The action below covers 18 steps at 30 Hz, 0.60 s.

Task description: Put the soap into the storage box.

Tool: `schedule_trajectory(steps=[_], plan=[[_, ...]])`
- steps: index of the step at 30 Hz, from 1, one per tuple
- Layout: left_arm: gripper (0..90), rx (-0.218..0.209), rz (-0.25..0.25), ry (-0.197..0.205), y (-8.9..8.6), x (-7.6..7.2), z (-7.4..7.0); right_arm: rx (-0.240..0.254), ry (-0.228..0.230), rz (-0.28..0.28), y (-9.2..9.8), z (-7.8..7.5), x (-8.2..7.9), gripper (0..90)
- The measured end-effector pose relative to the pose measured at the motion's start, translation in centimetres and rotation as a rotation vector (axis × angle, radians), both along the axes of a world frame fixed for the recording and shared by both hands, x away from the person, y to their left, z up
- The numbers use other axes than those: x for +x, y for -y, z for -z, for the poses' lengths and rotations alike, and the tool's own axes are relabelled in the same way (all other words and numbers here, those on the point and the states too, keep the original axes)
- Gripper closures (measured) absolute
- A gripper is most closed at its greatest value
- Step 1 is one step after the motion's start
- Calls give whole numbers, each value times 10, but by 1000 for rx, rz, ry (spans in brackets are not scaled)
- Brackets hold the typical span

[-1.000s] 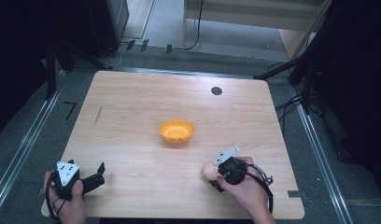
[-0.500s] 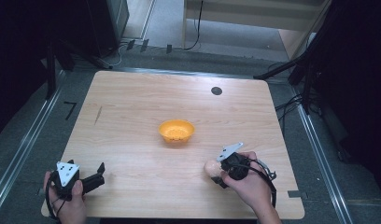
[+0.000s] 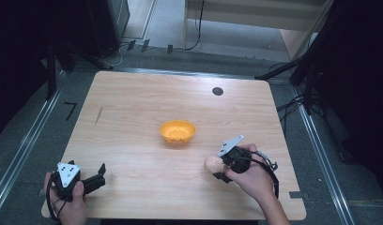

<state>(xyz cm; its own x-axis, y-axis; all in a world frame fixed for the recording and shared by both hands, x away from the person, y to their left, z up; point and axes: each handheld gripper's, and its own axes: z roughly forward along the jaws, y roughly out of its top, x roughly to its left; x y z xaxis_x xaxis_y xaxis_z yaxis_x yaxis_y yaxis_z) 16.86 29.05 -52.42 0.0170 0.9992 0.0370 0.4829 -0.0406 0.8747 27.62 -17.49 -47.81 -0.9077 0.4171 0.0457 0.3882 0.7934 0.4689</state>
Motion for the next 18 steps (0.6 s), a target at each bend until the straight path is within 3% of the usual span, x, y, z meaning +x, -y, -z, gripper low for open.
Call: schedule_trajectory(steps=[8,18], plan=[[1,-6,2,0,-1,0,0,0,17,-39,-4,-11,11,338],[1,-7,3,-5,-1,0,0,-11,5,-89,-11,-16,24,338]])
